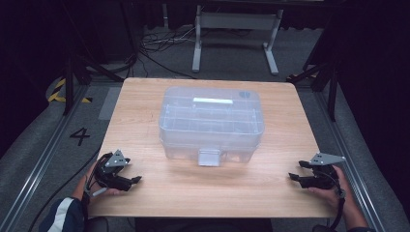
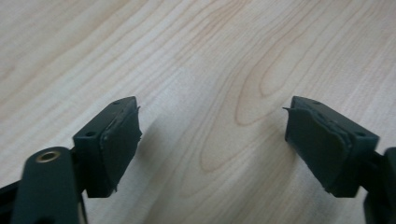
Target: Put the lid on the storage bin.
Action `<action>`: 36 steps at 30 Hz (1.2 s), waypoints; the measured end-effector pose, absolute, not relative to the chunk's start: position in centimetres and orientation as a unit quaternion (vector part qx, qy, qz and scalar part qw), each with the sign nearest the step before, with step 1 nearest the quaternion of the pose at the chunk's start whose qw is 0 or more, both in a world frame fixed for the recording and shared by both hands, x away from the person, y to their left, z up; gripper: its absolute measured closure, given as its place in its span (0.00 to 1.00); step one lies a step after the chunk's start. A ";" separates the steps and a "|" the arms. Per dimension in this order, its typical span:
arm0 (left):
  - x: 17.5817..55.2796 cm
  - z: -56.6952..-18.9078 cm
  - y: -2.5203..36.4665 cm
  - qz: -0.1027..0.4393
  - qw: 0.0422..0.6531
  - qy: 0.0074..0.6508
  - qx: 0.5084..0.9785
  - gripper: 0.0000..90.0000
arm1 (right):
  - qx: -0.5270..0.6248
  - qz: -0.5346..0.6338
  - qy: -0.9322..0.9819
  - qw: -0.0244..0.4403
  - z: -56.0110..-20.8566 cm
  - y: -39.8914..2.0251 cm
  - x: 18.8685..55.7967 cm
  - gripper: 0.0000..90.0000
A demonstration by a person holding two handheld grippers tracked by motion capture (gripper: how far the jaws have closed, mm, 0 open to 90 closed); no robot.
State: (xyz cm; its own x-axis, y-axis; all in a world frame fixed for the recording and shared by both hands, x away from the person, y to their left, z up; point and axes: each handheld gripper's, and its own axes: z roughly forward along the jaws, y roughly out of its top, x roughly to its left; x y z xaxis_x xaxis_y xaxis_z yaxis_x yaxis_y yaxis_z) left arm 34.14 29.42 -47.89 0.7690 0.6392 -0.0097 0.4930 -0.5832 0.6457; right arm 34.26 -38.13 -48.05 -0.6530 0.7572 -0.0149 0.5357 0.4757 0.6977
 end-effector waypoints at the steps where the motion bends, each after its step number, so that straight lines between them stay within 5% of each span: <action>1: 33.9 -48.3 29.7 0.117 0.343 0.330 0.872 0.19 | 0.401 0.353 0.829 0.164 -48.5 -38.7 34.1 0.29; 36: 33.6 -48.4 29.9 0.122 0.348 0.338 0.866 0.18 | 0.406 0.365 0.820 0.174 -48.8 -39.0 33.9 0.26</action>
State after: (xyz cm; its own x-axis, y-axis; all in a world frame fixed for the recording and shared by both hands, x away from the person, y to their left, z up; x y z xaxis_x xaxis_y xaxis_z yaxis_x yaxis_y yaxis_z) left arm 33.60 29.86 -48.45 0.7420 0.6700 -0.0237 0.4999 -0.5294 0.6855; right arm 33.94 -38.96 -48.83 -0.6101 0.7922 0.0105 0.5374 0.4041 0.7402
